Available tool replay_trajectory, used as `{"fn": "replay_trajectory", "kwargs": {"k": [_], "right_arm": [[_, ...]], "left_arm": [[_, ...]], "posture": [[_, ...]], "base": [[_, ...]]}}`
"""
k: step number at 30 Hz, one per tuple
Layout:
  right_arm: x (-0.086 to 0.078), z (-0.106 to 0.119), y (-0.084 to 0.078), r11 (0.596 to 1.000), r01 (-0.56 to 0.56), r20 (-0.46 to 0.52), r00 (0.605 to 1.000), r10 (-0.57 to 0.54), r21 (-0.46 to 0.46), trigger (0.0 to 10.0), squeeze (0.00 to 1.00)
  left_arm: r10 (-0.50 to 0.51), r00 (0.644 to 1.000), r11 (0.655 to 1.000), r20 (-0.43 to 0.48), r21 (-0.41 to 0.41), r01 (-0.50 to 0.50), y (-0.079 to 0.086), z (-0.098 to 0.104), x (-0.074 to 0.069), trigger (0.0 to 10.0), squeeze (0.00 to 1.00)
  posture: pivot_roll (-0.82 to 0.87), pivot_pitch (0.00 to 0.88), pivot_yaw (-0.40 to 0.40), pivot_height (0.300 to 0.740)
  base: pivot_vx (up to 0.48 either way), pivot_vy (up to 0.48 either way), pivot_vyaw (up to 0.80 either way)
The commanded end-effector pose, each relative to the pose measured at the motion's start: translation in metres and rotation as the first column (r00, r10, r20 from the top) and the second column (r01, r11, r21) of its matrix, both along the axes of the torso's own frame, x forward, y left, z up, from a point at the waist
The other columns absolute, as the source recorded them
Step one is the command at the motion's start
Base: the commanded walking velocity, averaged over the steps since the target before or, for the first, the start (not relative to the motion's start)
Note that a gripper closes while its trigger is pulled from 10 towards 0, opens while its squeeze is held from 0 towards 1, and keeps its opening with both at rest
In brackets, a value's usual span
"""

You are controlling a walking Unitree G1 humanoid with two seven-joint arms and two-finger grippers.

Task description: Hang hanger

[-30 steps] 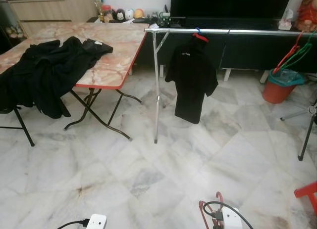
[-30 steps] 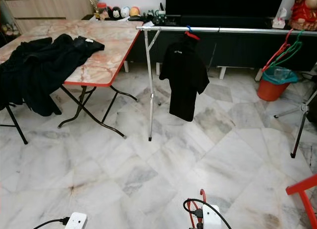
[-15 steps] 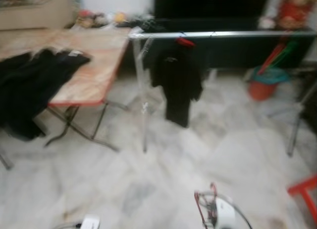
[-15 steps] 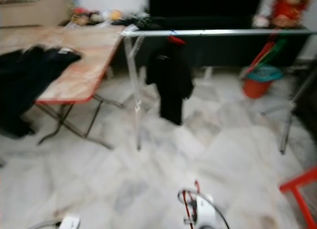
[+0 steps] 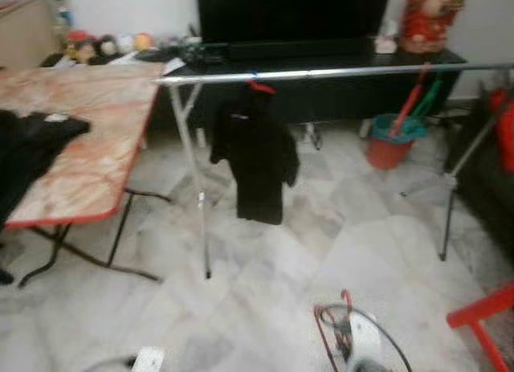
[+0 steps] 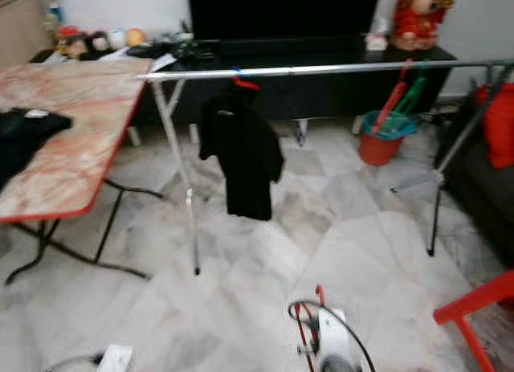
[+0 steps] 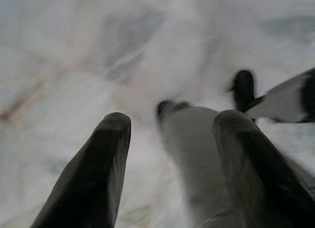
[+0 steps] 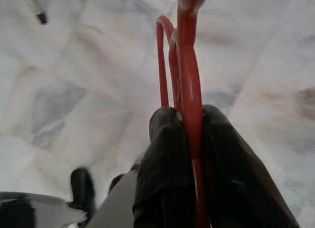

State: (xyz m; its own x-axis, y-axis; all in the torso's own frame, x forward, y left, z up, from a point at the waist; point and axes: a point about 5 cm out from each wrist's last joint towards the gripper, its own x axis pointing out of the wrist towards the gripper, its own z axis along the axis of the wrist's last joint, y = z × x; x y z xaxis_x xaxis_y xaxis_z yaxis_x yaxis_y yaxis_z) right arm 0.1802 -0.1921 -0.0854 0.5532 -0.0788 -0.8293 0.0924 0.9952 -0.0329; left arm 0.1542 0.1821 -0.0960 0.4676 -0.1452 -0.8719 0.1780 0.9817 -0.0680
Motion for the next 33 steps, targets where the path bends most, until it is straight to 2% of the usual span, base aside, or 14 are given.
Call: {"fn": "replay_trajectory", "kwargs": {"k": [1,4,9,15,25,29,33], "right_arm": [[0.007,0.002,0.011,0.999,-0.002,0.024,1.0,0.002,0.032,10.0,0.0],[0.006,0.002,0.012,0.999,0.003,0.018,1.0,-0.004,0.035,10.0,0.0],[0.004,0.0,0.014,1.0,-0.012,0.008,1.0,0.012,0.011,10.0,0.0],[0.001,-0.001,0.014,1.0,-0.009,0.012,1.0,0.009,0.009,10.0,0.0],[-0.021,-0.009,0.009,1.0,0.005,-0.016,1.0,-0.004,0.011,10.0,0.0],[-0.025,-0.011,0.008,1.0,0.005,-0.022,1.0,-0.005,0.011,10.0,0.0],[-0.026,-0.011,0.007,1.0,0.011,-0.022,1.0,-0.01,0.011,10.0,0.0]], "left_arm": [[0.008,1.0,0.999,-0.01,0.044,-0.008,0.017,0.001,-0.004,10.0,0.0],[0.01,1.0,0.999,-0.007,0.047,-0.009,0.016,0.001,-0.002,10.0,0.0],[0.014,1.0,0.999,-0.004,0.048,-0.014,0.016,0.001,-0.001,10.0,0.0],[0.016,1.0,0.999,-0.002,0.048,-0.016,0.016,0.002,0.0,10.0,0.0],[0.041,0.999,0.998,0.0,0.056,-0.041,0.02,0.001,-0.002,10.0,0.0],[0.034,0.999,0.997,0.007,0.076,-0.034,0.022,0.002,-0.001,10.0,0.0],[0.068,0.998,0.996,0.017,0.06,-0.069,0.022,0.002,-0.001,10.0,0.0]], "posture": [[-0.03,0.0,0.025,0.74],[-0.03,0.0,0.022,0.74],[-0.03,0.0,0.022,0.74],[-0.03,0.0,0.022,0.74],[-0.03,0.0,0.021,0.74],[-0.03,0.0,0.02,0.74],[-0.03,0.0,0.02,0.74]], "base": [[0.45,0.0,0.0],[0.447,0.0,0.0],[0.447,0.0,-0.8],[0.447,0.0,0.0],[0.439,0.0,0.0],[0.156,0.0,0.0],[0.0,0.0,0.0]]}}
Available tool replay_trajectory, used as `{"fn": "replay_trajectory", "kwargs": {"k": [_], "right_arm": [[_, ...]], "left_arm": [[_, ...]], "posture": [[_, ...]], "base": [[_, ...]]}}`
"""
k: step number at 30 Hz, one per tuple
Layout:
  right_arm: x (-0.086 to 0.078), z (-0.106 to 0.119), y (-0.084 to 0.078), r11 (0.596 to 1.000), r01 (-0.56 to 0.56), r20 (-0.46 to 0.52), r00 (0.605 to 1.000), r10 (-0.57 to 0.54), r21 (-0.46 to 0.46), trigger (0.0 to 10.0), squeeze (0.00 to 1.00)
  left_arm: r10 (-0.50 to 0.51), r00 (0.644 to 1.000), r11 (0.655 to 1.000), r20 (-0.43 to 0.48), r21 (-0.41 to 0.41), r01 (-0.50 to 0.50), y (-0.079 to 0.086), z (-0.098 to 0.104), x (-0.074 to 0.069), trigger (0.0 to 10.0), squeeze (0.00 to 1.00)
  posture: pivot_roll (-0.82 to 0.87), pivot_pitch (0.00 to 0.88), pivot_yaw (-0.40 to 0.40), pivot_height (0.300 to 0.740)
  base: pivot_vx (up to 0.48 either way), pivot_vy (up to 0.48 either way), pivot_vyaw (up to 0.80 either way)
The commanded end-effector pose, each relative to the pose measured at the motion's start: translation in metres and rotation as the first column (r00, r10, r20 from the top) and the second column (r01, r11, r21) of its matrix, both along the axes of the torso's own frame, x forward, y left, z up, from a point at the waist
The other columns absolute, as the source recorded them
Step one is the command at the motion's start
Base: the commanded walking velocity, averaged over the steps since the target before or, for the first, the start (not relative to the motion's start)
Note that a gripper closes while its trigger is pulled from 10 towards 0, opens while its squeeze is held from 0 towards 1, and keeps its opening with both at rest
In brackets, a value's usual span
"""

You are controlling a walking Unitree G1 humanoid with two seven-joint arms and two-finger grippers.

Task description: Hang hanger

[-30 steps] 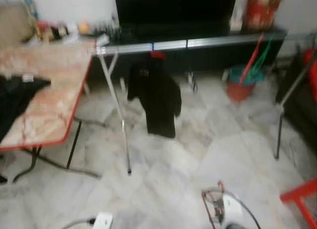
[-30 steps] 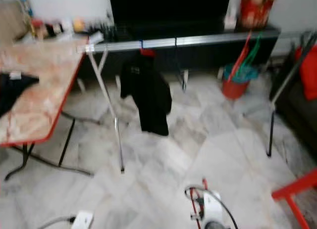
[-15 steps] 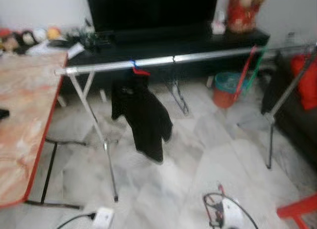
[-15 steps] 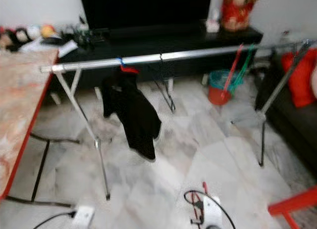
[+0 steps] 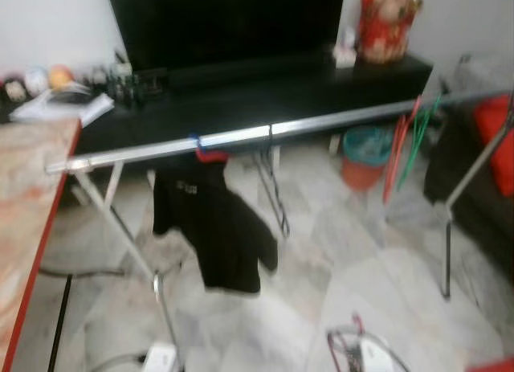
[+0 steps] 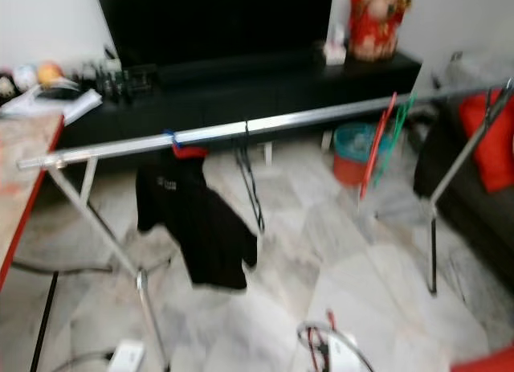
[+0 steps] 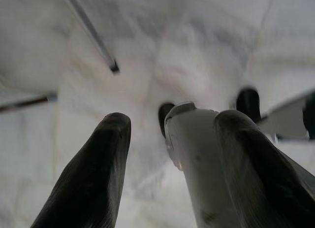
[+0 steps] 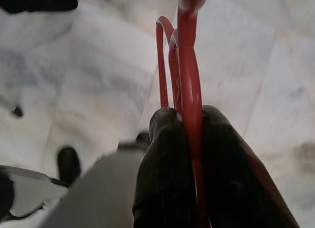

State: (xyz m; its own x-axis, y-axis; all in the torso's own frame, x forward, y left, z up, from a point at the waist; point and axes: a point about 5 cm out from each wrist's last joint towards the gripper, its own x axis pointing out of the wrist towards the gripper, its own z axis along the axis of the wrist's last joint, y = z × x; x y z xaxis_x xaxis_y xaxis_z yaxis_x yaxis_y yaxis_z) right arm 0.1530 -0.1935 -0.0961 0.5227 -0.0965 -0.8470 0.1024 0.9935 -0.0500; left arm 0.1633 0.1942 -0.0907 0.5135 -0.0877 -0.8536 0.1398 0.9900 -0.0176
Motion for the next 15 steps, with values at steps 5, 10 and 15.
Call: {"fn": "replay_trajectory", "kwargs": {"k": [5,10,15], "right_arm": [[0.003,0.001,0.007,1.0,0.012,0.022,1.0,-0.013,0.014,10.0,0.0],[0.019,0.007,0.005,0.999,0.026,0.053,0.998,-0.027,0.018,10.0,0.0],[0.026,0.01,0.004,1.0,0.005,0.064,0.998,-0.006,0.011,10.0,0.0]], "left_arm": [[0.038,0.999,0.999,-0.021,0.001,-0.038,0.009,-0.002,-0.008,10.0,0.0],[0.036,0.999,0.999,-0.017,0.008,-0.036,0.008,-0.002,-0.007,10.0,0.0],[0.023,1.0,1.0,-0.01,0.021,-0.023,0.009,-0.001,-0.005,10.0,0.0]], "posture": [[-0.03,0.0,0.019,0.74],[-0.03,0.0,0.021,0.74],[-0.03,0.0,0.017,0.74]], "base": [[0.0,0.0,0.0],[0.0,0.0,0.0],[0.0,-0.108,0.0]]}}
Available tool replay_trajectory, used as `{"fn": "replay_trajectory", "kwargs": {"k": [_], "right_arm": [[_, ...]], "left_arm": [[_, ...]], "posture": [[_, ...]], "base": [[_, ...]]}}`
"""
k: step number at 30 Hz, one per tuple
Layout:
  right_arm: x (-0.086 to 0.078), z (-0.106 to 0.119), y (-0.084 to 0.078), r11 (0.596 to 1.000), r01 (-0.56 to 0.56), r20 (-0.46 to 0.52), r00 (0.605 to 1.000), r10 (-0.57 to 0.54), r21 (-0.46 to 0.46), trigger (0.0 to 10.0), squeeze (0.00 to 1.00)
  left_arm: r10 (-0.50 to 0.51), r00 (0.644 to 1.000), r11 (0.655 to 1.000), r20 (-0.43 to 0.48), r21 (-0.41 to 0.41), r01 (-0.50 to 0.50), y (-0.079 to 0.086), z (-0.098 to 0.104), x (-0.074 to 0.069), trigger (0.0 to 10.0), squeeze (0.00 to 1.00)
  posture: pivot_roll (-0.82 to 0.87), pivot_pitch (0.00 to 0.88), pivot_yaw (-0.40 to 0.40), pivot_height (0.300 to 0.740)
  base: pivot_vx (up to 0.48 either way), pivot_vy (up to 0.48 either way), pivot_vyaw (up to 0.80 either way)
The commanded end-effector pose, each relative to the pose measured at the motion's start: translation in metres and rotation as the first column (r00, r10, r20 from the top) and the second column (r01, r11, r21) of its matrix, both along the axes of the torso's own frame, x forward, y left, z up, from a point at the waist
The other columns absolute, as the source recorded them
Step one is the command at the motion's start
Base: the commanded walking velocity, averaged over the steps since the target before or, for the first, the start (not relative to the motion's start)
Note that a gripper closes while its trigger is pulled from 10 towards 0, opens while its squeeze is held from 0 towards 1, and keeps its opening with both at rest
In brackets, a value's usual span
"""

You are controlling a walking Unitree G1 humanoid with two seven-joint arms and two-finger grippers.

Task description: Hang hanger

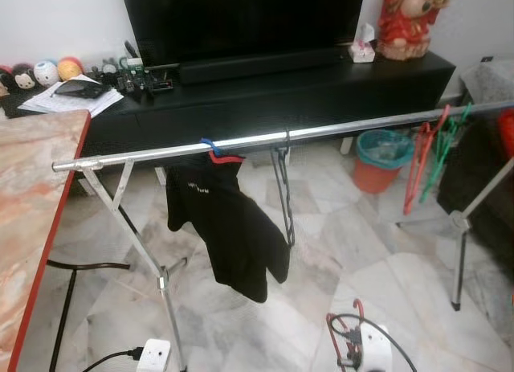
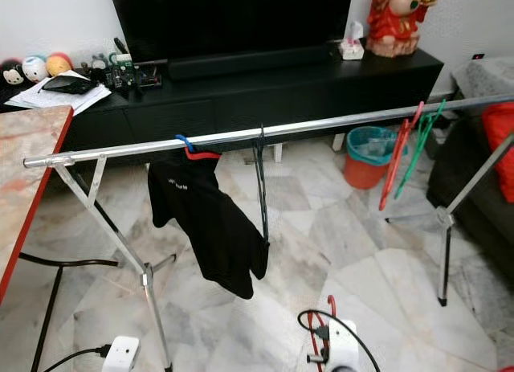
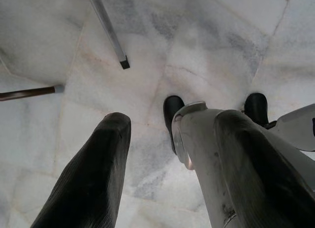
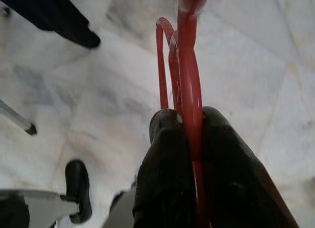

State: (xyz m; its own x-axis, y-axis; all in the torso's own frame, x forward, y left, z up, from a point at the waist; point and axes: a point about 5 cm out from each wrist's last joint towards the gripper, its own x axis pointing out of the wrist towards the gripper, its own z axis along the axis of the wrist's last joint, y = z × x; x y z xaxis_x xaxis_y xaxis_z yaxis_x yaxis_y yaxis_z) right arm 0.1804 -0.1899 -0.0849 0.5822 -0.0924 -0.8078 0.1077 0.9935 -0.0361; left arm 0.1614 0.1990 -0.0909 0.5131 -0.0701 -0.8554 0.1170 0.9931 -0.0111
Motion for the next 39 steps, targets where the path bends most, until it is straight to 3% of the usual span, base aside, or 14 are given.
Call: {"fn": "replay_trajectory", "kwargs": {"k": [1,8,15,23,25,26,30,34,35,39], "right_arm": [[0.0,0.0,0.0,1.0,-0.014,0.0,1.0,0.014,0.004,10.0,0.0],[0.001,0.0,0.0,0.999,0.017,-0.002,1.0,-0.017,0.037,10.0,0.0],[0.017,0.009,-0.001,0.998,0.032,0.067,0.997,-0.035,0.047,10.0,0.0],[0.057,0.034,0.003,0.999,-0.002,0.219,0.976,-0.006,0.037,10.0,0.0],[0.074,0.047,0.003,1.0,-0.009,0.298,0.954,0.0,0.03,10.0,0.0],[0.091,0.062,0.001,1.0,0.006,0.376,0.927,-0.011,0.015,10.0,0.0],[0.106,0.078,-0.004,0.999,0.046,0.437,0.898,-0.044,0.005,10.0,0.0],[0.139,0.113,0.0,1.0,0.009,0.552,0.834,-0.006,-0.003,10.0,0.0],[0.152,0.129,0.001,1.0,0.003,0.603,0.798,0.002,-0.008,10.0,0.0],[0.163,0.145,0.001,1.0,0.018,0.649,0.761,-0.001,-0.02,10.0,0.0]], "left_arm": [[-0.004,1.0,1.0,-0.003,0.021,0.004,0.004,0.0,-0.002,10.0,0.0],[-0.004,1.0,1.0,-0.006,0.024,0.004,0.004,-0.001,-0.003,10.0,0.0],[-0.001,1.0,1.0,-0.003,0.017,0.001,0.002,-0.001,-0.002,10.0,0.0],[-0.003,1.0,1.0,-0.003,0.022,0.003,0.002,-0.001,-0.002,10.0,0.0],[0.001,1.0,1.0,0.003,0.021,-0.001,0.002,0.0,-0.001,10.0,0.0],[0.002,1.0,1.0,0.004,0.022,-0.002,0.003,0.0,-0.001,10.0,0.0],[0.0,1.0,1.0,0.003,0.022,0.0,0.002,0.0,-0.001,10.0,0.0],[-0.007,1.0,1.0,0.002,0.024,0.007,0.002,0.0,-0.001,10.0,0.0],[-0.002,1.0,1.0,0.004,0.025,0.002,0.002,0.0,0.0,10.0,0.0],[0.007,1.0,1.0,0.008,0.02,-0.007,0.002,0.0,0.0,10.0,0.0]], "posture": [[-0.03,0.0,0.017,0.74],[-0.03,0.0,0.015,0.74],[-0.03,0.0,0.015,0.74],[-0.03,0.0,0.014,0.74],[-0.03,0.0,0.013,0.74],[-0.03,0.0,0.013,0.74],[-0.04,0.0,0.013,0.74],[-0.04,0.0,0.012,0.74],[-0.04,0.0,0.01,0.74],[-0.04,0.0,0.001,0.74]], "base": [[0.0,-0.296,0.0],[0.0,-0.323,0.2],[0.0,-0.128,0.0],[0.0,0.0,0.0],[0.0,0.0,0.0],[0.0,0.0,0.0],[0.0,0.0,0.0],[0.0,0.0,0.0],[0.0,0.0,0.0],[0.0,0.0,0.0]]}}
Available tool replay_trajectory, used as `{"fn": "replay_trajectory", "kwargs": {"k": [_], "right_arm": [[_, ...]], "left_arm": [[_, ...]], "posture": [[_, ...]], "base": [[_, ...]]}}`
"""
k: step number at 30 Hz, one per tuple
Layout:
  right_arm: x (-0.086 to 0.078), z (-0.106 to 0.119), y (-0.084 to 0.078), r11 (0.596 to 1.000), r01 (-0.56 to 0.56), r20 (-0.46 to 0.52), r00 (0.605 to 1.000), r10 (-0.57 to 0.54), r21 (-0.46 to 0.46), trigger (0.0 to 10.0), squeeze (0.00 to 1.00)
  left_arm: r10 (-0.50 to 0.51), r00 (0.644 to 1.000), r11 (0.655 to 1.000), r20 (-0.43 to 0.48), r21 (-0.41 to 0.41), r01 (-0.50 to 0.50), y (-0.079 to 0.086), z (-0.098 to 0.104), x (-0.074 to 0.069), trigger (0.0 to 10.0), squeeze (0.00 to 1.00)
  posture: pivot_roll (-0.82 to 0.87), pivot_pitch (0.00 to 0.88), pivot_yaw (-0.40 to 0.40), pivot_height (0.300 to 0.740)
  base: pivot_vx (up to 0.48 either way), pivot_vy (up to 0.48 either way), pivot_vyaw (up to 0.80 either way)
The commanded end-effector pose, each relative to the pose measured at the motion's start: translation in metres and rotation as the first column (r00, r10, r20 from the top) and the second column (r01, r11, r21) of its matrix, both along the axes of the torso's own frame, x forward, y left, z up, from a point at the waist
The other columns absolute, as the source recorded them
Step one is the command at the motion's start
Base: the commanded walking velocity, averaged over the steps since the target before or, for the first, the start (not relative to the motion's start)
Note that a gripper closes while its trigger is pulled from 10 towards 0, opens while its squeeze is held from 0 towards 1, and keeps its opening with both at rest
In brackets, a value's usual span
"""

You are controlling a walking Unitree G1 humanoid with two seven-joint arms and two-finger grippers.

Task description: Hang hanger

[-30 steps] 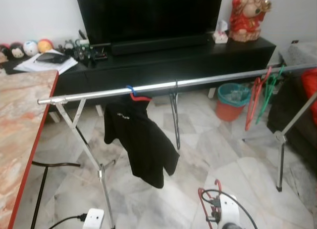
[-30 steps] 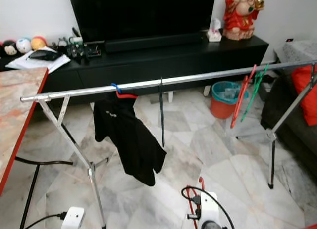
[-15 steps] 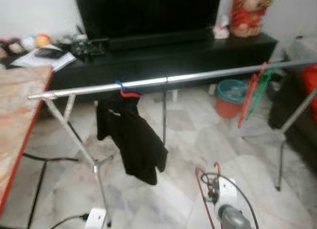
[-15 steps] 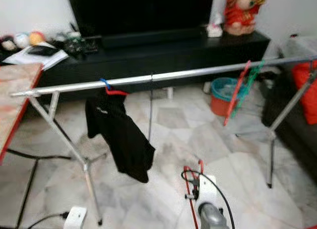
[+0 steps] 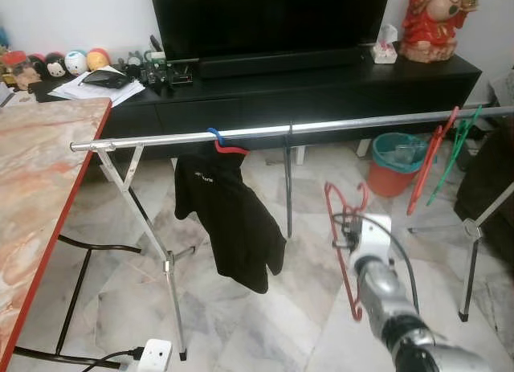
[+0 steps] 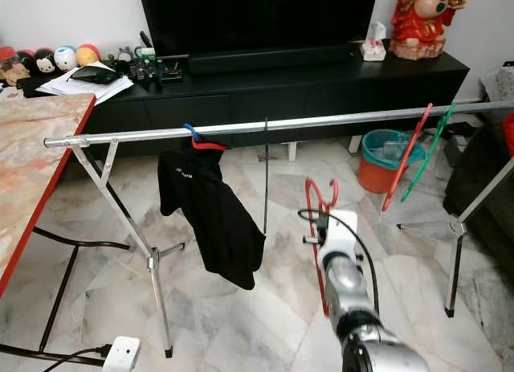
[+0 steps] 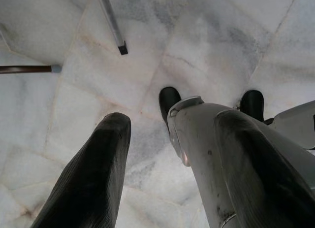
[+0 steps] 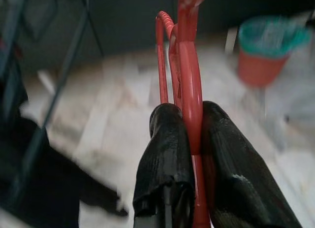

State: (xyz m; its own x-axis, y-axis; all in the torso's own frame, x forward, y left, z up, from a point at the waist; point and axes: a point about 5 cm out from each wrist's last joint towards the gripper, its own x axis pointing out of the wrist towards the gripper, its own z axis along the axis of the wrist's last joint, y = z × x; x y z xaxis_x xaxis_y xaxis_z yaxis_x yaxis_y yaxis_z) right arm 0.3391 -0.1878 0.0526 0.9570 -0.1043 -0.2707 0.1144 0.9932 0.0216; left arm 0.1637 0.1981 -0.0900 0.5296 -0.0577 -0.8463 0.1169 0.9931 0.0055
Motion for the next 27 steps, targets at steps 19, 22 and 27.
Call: {"fn": "replay_trajectory", "kwargs": {"k": [19,22,27], "right_arm": [[-0.005,0.007,-0.004,0.997,0.074,0.136,0.988,-0.076,0.021,10.0,0.0],[-0.008,0.004,-0.006,0.997,0.08,0.129,0.988,-0.081,0.017,10.0,0.0],[-0.007,0.007,-0.007,0.997,0.074,0.143,0.987,-0.075,0.011,10.0,0.0]], "left_arm": [[0.024,0.999,0.999,0.032,0.021,-0.025,0.006,0.001,0.0,10.0,0.0],[0.048,0.999,0.999,0.022,0.017,-0.048,0.008,0.0,-0.004,10.0,0.0],[0.052,0.999,0.998,0.008,0.02,-0.052,0.009,-0.002,-0.011,10.0,0.0]], "posture": [[-0.05,0.0,0.014,0.74],[-0.04,0.0,0.01,0.74],[-0.04,0.0,0.004,0.74]], "base": [[0.0,0.0,0.0],[0.0,0.0,0.0],[0.0,0.0,0.0]]}}
